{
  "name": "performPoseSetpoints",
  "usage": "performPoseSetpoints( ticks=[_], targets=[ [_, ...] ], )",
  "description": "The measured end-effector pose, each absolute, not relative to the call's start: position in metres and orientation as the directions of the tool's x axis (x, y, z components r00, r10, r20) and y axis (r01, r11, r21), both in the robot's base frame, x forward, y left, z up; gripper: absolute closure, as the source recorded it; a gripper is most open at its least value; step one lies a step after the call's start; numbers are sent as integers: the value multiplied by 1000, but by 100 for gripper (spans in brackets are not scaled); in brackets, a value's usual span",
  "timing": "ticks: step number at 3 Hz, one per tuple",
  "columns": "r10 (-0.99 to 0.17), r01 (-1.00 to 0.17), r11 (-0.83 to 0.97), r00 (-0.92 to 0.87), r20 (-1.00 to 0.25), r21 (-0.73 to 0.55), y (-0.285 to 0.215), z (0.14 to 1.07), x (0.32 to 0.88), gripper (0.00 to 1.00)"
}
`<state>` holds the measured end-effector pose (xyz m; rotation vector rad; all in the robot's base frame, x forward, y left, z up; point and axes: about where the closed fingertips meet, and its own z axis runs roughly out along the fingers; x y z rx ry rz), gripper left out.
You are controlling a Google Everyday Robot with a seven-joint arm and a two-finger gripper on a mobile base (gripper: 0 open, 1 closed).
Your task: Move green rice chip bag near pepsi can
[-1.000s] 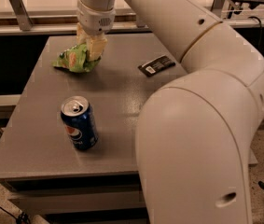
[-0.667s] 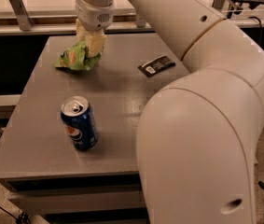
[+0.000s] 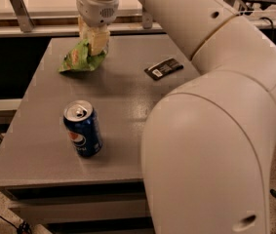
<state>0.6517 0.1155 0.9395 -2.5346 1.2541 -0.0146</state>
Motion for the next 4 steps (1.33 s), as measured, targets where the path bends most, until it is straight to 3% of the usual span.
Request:
performPoseSetpoints(
  ticks=[4],
  targets=[
    [-800,-754,-551,599,-30,-357,102,995,659,100]
  ],
)
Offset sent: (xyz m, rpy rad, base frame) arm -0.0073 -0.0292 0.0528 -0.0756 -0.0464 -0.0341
